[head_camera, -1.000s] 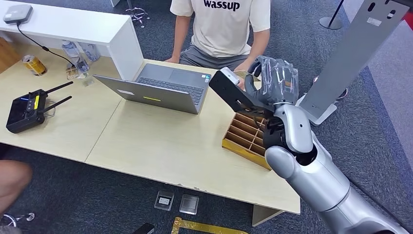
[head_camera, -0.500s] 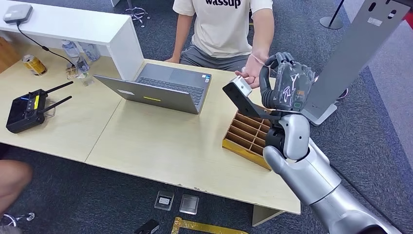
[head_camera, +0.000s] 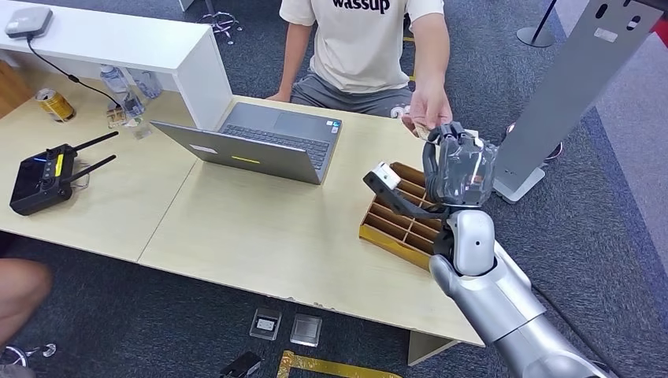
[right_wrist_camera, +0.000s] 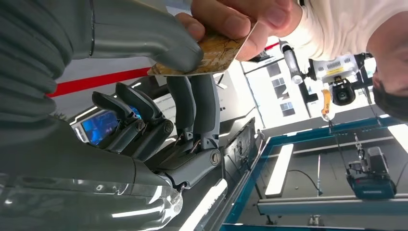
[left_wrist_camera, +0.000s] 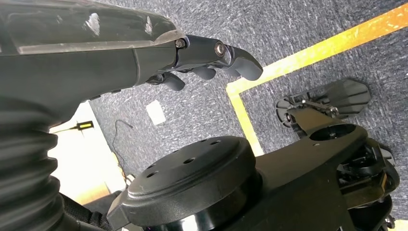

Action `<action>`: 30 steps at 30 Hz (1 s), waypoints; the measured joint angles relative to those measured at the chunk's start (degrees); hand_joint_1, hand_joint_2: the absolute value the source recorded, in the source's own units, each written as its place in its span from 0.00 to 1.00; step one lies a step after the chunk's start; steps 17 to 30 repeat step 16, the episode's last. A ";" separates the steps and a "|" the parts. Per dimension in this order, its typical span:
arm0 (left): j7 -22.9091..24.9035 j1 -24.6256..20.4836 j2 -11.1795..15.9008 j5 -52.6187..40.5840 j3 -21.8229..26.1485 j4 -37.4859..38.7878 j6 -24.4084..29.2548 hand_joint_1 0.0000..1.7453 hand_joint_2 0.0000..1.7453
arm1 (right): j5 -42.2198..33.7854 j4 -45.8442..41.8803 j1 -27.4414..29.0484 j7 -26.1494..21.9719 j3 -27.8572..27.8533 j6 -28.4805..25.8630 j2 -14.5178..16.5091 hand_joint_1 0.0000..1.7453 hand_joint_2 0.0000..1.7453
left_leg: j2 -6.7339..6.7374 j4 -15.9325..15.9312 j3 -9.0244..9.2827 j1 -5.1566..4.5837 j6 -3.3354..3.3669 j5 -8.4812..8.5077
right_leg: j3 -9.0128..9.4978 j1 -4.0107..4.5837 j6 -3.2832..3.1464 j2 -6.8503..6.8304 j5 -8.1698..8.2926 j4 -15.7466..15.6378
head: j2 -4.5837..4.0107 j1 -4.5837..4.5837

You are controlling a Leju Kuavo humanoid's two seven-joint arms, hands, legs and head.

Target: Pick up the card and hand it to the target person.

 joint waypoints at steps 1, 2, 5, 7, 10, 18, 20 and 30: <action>-0.02 -0.01 0.00 0.04 -0.01 0.00 -0.04 0.00 1.00 | 0.16 0.28 0.20 -0.28 -0.34 -0.01 0.13 0.50 1.00 | 0.00 0.00 0.00 0.00 0.00 0.00 | 0.00 0.00 0.00 0.00 0.00 0.00 | 0.00 0.00; -0.06 -0.02 0.00 0.06 -0.02 0.00 -0.17 0.00 1.00 | 0.31 0.50 0.39 -0.53 -0.66 -0.02 0.26 0.25 1.00 | 0.00 0.00 0.00 0.00 0.00 0.00 | 0.00 0.00 0.00 0.00 0.00 0.00 | 0.00 -0.01; -0.41 -0.02 0.01 0.05 -0.09 0.00 -0.88 0.00 0.75 | 0.54 0.95 1.06 -1.78 -1.87 -0.06 0.73 0.00 1.00 | 0.00 0.00 0.00 0.00 0.00 0.00 | 0.00 0.00 0.00 0.00 0.00 0.00 | 0.00 -0.01; -0.92 0.02 0.01 0.19 -0.14 0.00 -1.08 0.00 0.25 | -0.05 0.99 1.59 -3.29 -3.14 -0.08 1.11 0.00 1.00 | 0.00 0.00 -0.01 0.00 0.00 0.00 | 0.00 0.00 0.00 0.00 0.00 0.00 | 0.00 0.01; -1.28 0.20 0.02 1.29 -0.12 0.00 -0.56 0.00 0.00 | -4.37 0.47 2.61 -8.85 -6.33 -0.11 2.24 0.00 1.00 | 0.00 0.00 -0.03 0.00 0.00 0.00 | 0.00 0.00 0.00 0.00 0.00 0.01 | 0.00 0.01; -1.78 1.55 0.13 3.86 -0.01 0.00 0.78 0.00 0.00 | -36.79 1.84 1.64 -34.75 -17.87 2.81 6.67 0.00 1.00 | -0.01 0.00 -0.03 0.00 0.00 0.00 | -0.02 0.00 0.00 0.00 0.00 0.02 | 0.00 -0.02; -1.78 1.55 0.13 3.86 -0.01 0.00 0.78 0.00 0.00 | -36.79 1.84 1.64 -34.75 -17.87 2.81 6.67 0.00 1.00 | -0.01 0.00 -0.03 0.00 0.00 0.00 | -0.02 0.00 0.00 0.00 0.00 0.02 | 0.00 -0.02; -1.78 1.55 0.13 3.86 -0.01 0.00 0.78 0.00 0.00 | -36.79 1.84 1.64 -34.75 -17.87 2.81 6.67 0.00 1.00 | -0.01 0.00 -0.03 0.00 0.00 0.00 | -0.02 0.00 0.00 0.00 0.00 0.02 | 0.00 -0.02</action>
